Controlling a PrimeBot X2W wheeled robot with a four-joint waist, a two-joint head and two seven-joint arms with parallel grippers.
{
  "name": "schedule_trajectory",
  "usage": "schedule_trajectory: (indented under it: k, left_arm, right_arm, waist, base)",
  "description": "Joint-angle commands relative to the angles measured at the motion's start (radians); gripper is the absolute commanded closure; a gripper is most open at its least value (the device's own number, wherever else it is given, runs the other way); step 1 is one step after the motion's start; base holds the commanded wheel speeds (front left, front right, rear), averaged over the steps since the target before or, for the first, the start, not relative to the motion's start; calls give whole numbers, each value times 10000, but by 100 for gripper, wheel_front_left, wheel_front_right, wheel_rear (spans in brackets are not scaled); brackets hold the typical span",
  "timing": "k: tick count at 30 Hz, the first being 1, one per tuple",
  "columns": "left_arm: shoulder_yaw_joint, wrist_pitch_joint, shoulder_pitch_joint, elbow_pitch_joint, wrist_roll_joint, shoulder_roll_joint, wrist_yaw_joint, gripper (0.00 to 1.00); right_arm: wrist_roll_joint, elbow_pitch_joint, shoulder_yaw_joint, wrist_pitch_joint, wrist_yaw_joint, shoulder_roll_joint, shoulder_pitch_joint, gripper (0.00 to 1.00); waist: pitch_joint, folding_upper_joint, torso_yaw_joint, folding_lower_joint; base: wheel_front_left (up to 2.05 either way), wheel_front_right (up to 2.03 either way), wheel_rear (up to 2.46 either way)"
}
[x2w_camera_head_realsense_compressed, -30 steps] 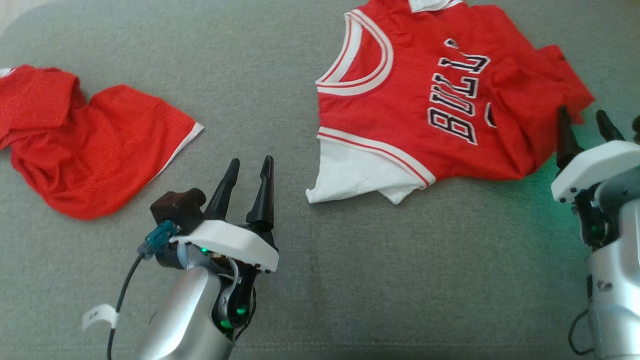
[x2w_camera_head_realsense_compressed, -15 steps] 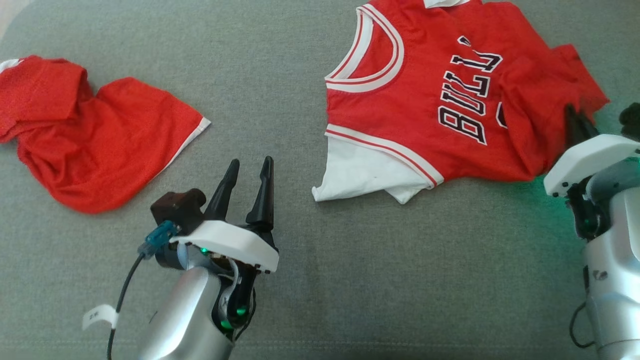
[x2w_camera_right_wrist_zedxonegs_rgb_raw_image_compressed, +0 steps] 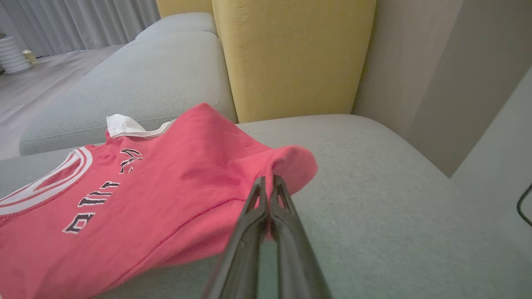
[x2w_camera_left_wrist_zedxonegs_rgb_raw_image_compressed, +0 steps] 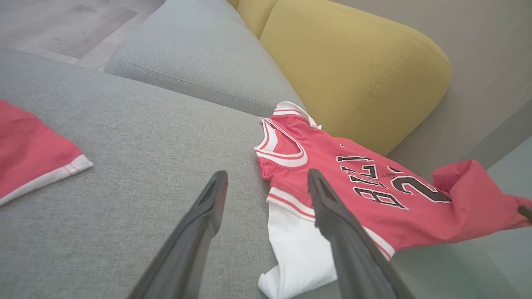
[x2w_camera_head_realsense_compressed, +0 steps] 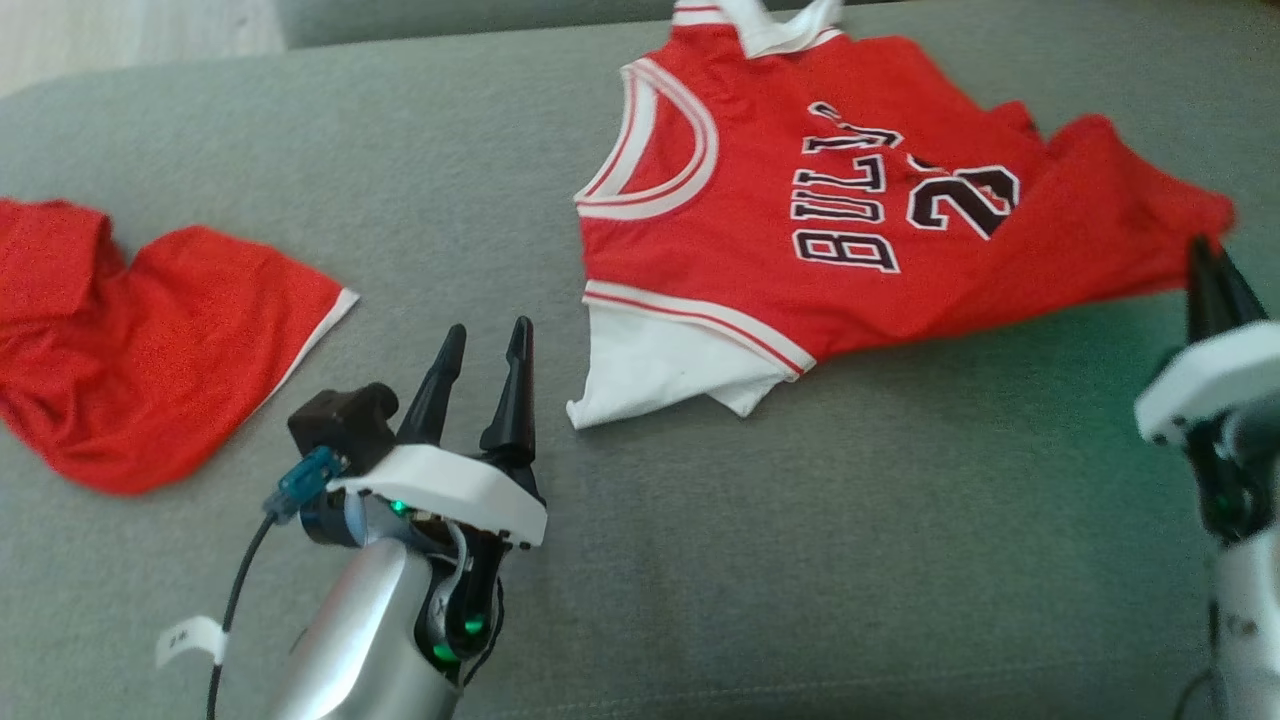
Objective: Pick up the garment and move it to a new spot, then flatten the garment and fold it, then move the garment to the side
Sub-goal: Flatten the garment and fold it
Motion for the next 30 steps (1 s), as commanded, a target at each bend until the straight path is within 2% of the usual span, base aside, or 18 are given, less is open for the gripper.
schedule_trajectory:
  k: [1, 8, 9, 10, 11, 12, 19, 23, 30]
  left_arm:
    - [280, -122, -98, -373, -95, 120, 16, 0]
    - [290, -122, -5, -381, -116, 120, 24, 0]
    - [302, -122, 15, -363, -110, 120, 16, 0]
    - [313, -122, 34, -339, -108, 120, 7, 0]
    - [328, -122, 54, -313, -111, 120, -3, 0]
    - [343, -122, 73, -290, -115, 120, -11, 0]
    - [371, -122, 145, -234, -122, 120, -70, 0]
    - [330, -122, 212, -219, -105, 120, -97, 0]
    - [239, -122, 298, -233, -108, 120, -108, 0]
  right_arm:
    - [28, -869, -90, 212, 40, -76, 188, 100]
    - [45, -2062, -696, 930, 40, 462, 1480, 100]
    - [11, -2156, -775, 1027, 40, 558, 1664, 93]
    - [-41, -2224, -851, 1127, 40, 654, 1842, 74]
    - [-86, -2281, -918, 1219, 40, 754, 2011, 30]
    - [-114, -2313, -1034, 1336, 40, 861, 2163, 0]
    - [-952, -2642, -1633, 1673, 40, 1221, 2726, 0]
    - [-1206, -2963, -1567, 1309, 40, 1278, 2635, 0]
    - [-914, -3250, -1031, 430, 40, 1312, 2809, 0]
  waist:
    - [-162, 0, -277, 0]
    - [-258, 0, -546, 0]
    - [-287, 0, -576, 0]
    - [-322, 0, -599, 0]
    - [-366, 0, -618, 0]
    - [-400, 0, -636, 0]
    - [-562, 0, -697, 0]
    - [-623, 0, -698, 0]
    - [-648, 0, -646, 0]
  base:
    - [0, 0, 0]
    - [0, 0, 0]
    - [0, 0, 0]
    - [0, 0, 0]
    - [0, 0, 0]
    - [0, 0, 0]
    - [0, 0, 0]
    - [0, 0, 0]
    - [0, 0, 0]
